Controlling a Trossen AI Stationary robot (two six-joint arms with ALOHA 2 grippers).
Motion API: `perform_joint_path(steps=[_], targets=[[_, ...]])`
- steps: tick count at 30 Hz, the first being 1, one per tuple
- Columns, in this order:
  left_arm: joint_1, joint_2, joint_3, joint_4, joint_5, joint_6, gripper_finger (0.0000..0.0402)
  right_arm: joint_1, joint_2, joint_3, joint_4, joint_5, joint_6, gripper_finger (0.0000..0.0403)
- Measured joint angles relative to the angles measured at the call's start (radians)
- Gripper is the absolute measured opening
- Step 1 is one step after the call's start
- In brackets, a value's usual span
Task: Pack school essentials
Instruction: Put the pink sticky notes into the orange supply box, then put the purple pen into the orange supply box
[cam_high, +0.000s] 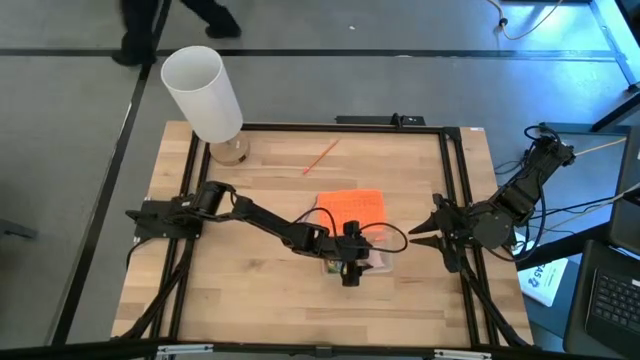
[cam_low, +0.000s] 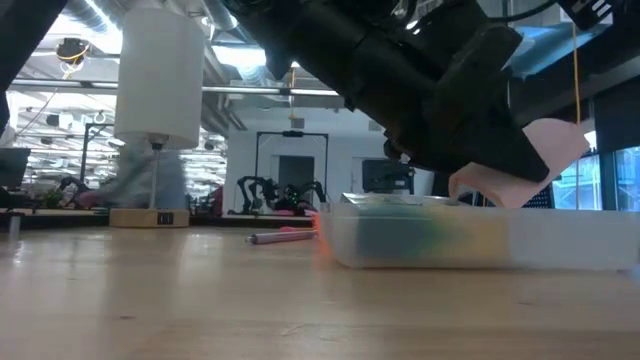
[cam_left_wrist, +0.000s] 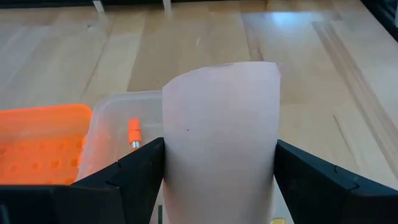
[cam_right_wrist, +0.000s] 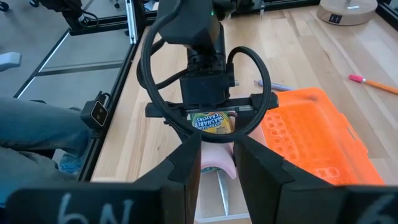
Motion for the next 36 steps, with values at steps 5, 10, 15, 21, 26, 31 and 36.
perform_joint_path(steps=[5,10,15,21,26,31,36], targets=[[0.000,0.000,0.000,-0.010,0.001,0.000,0.0286,0.000,0.000,0.000,0.000,0.000,0.000,0.0101],[0.001,0.000,0.000,-0.011,0.002,0.000,0.0304,0.000,0.000,0.000,0.000,0.000,0.000,0.0101],[0.001,0.000,0.000,-0.011,-0.001,-0.001,0.0332,0.000,0.000,0.000,0.000,0.000,0.000,0.0101],[0.003,0.000,0.000,-0.011,-0.016,-0.003,0.0367,0.000,0.000,0.000,0.000,0.000,0.000,0.0101],[0.003,0.000,0.000,-0.014,-0.030,-0.003,0.0395,0.000,0.000,0.000,0.000,0.000,0.000,0.0101],[0.005,0.000,0.000,-0.020,-0.027,-0.003,0.0399,0.000,0.000,0.000,0.000,0.000,0.000,0.0101],[0.005,0.001,0.000,-0.004,-0.027,-0.008,0.0398,0.000,0.000,0.000,0.000,0.000,0.000,0.0101]])
